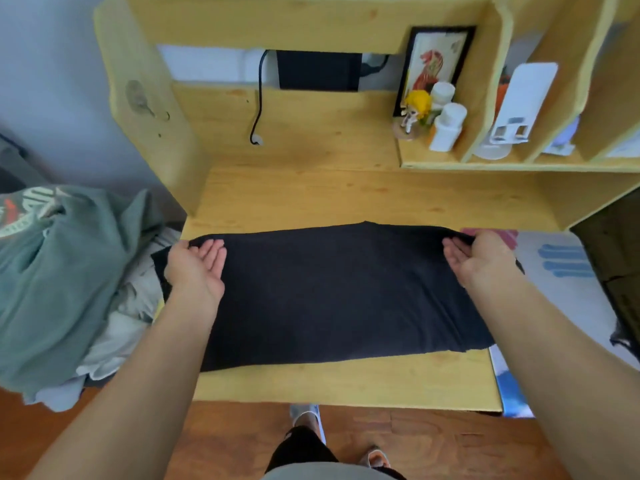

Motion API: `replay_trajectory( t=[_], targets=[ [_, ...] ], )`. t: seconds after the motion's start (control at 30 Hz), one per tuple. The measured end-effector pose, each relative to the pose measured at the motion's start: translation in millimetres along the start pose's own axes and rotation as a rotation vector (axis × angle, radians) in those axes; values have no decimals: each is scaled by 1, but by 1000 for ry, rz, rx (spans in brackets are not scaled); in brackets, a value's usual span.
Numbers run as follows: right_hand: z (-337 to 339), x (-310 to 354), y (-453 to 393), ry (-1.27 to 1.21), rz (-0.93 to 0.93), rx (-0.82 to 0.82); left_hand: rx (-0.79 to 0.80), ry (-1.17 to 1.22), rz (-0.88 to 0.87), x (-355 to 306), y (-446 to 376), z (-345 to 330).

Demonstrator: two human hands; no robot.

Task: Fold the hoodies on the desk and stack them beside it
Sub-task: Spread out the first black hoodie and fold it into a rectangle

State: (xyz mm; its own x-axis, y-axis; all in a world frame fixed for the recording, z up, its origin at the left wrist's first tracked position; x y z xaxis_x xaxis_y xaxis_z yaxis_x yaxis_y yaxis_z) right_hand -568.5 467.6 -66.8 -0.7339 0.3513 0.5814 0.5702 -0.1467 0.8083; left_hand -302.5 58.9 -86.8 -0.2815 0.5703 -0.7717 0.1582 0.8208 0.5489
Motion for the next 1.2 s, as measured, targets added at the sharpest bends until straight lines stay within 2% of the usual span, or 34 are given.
replay_trajectory(
  t=[0.03, 0.1, 0.17, 0.23, 0.3, 0.33, 0.43, 0.5, 0.57, 0.63, 0.73, 0.8, 0.83, 0.87, 0.97, 1.0, 1.07, 1.2],
  targets=[
    [-7, -4, -11, 53, 21, -19, 73, -91, -30, 7, -10, -11],
    [-17, -19, -27, 310, 99, -69, 246, -464, -163, 27, -18, -25],
    [-21, -38, -31, 797, 306, -51, 474, -929, -386, 52, 2, -26],
    [-24, -64, -35, 1280, 525, 58, 797, -1289, -700, 86, 39, -24],
    [-23, -77, -43, 1558, 682, 88, 1043, -1588, -928, 129, 69, -9],
    [-26, -75, -46, 1622, 754, 68, 1080, -1693, -950, 145, 72, -3],
    [-53, -62, -52, 1730, 997, 78, 931, -1736, -916, 149, 53, -16],
    [-71, -57, -66, 1854, 1032, 152, 814, -1716, -952, 133, 28, -35],
    [-81, -55, -78, 2014, 1005, 205, 743, -1806, -1015, 113, -3, -50],
    [-87, -52, -77, 2040, 1025, 287, 765, -1947, -1060, 94, -34, -60],
    [-94, -39, -42, 1769, 1326, 442, 898, -2160, -961, 81, -70, -62],
    [-102, -33, -16, 1627, 1498, 472, 965, -2159, -950, 77, -80, -65],
    [-109, -34, -12, 1622, 1527, 470, 993, -2144, -973, 75, -81, -67],
    [-117, -37, -17, 1667, 1497, 458, 1011, -2130, -997, 74, -79, -70],
    [-132, -52, -65, 1908, 1128, 387, 996, -2092, -998, 70, -76, -72],
    [-134, -57, -76, 1962, 1057, 359, 978, -2083, -973, 66, -76, -69],
    [-136, -62, -88, 2029, 1036, 318, 945, -2099, -912, 56, -83, -59],
    [-134, -63, -89, 2158, 952, 360, 918, -2260, -809, 31, -108, -32]
  ],
)
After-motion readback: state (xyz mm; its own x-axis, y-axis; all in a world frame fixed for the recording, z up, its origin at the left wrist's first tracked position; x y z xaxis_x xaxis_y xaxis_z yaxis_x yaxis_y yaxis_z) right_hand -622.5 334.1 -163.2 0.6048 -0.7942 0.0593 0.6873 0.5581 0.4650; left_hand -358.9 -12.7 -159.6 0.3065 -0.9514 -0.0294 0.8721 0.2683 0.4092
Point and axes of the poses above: each hand's wrist, its own y-axis away from the middle knuckle, its own z-axis out of the back of the hand, x = y × z, the point moved 7 cm from there along -y, towards the middle knuckle, and after that the axes turned 9 degrees about -z, right-handed, at the moved point
